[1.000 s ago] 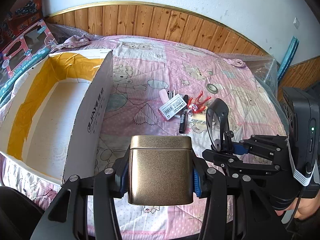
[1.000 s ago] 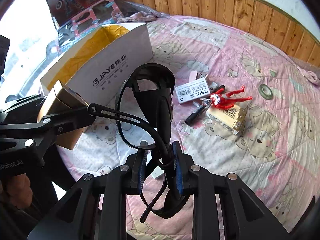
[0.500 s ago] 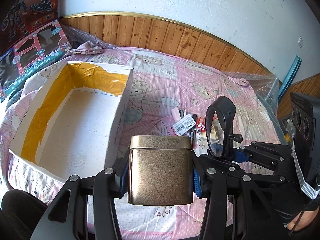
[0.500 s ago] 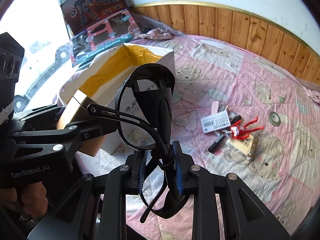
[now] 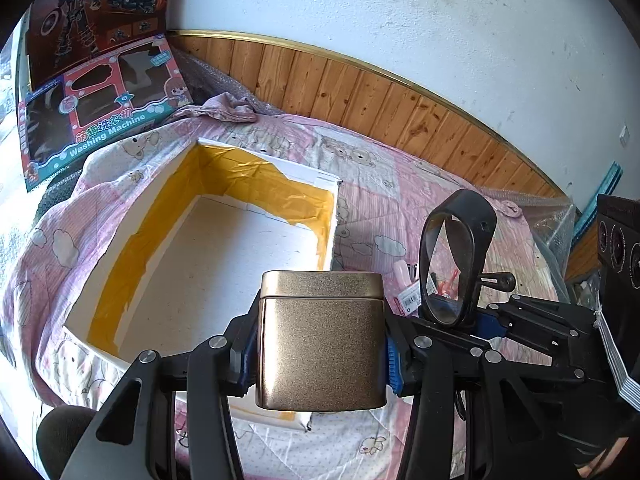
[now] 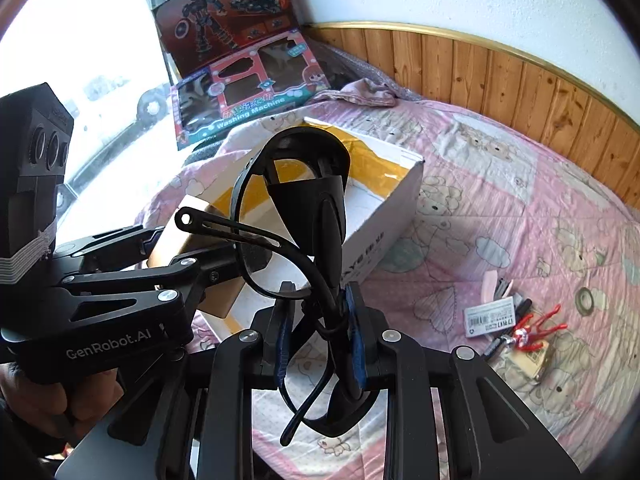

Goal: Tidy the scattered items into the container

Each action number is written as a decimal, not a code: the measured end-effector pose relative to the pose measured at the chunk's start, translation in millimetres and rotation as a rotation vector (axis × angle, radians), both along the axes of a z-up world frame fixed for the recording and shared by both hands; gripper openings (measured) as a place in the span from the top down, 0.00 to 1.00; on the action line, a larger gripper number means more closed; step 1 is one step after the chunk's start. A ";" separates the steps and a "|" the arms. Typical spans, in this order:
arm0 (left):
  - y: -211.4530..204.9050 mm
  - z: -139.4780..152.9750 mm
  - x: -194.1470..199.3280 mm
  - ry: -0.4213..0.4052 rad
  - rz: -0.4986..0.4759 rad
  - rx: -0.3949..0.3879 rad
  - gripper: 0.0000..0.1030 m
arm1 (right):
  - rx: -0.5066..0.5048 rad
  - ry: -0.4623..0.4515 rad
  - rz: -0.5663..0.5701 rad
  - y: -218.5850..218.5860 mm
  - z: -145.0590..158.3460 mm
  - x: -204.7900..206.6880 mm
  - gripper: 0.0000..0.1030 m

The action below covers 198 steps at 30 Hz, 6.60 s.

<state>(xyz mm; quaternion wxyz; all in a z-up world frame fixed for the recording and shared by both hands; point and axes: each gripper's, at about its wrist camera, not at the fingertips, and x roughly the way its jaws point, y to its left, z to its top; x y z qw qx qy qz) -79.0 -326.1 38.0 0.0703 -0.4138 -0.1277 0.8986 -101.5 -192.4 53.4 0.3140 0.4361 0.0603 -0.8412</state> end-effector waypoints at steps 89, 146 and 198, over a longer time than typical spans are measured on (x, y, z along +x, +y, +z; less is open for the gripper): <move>218.4 -71.0 45.9 -0.145 -0.397 -0.118 0.34 | 0.030 -0.094 -0.433 232.8 -108.0 -2.9 0.51; 174.6 -160.8 18.6 -0.280 -0.196 -0.141 0.30 | 0.149 -0.101 -0.141 221.3 -172.3 -75.2 0.40; 195.2 -168.1 -8.4 -0.163 -0.287 -0.132 0.57 | 0.072 -0.187 -0.258 225.7 -179.1 -67.3 0.50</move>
